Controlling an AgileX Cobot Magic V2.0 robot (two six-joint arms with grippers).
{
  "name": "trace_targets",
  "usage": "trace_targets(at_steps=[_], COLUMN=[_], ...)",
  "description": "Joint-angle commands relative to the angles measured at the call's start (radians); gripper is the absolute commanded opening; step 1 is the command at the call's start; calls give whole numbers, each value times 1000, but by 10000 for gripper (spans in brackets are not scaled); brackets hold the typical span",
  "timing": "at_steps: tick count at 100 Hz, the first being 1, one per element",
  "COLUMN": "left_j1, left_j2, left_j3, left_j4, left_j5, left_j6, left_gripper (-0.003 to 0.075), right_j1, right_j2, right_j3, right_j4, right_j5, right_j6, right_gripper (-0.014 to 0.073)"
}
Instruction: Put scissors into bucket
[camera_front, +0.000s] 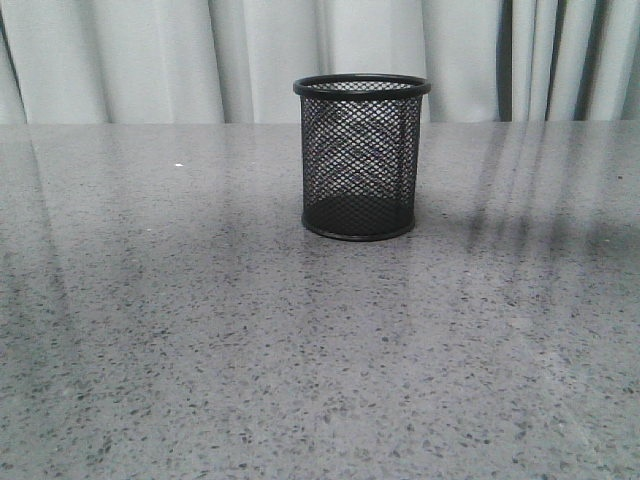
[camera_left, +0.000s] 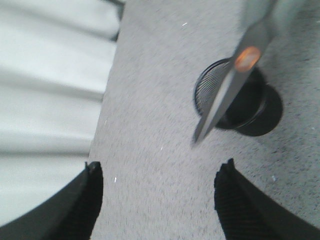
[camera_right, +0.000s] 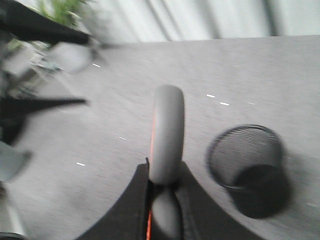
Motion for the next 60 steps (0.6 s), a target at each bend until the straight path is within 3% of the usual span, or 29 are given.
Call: trace_targets(at_steps=[1, 13, 31, 60], left_j1=[108, 263, 433, 509], left_j2=[-69, -119, -184, -229], left_j3=[-33, -33, -33, -33], left_j4=[-77, -144, -186, -186], left_j5=[-64, -63, -53, -49], left_j6=[-15, -15, -15, -15], left_gripper=[436, 436, 436, 436], right_j1=[-1, -1, -1, 57], right_j2=[15, 80, 184, 307], right_j3=[-95, -211, -342, -457], right_j4=[-166, -351, -444, -509], right_j5=[-6, 105, 217, 268], right_j6=[114, 208, 244, 249], right_gripper=[-45, -45, -45, -45])
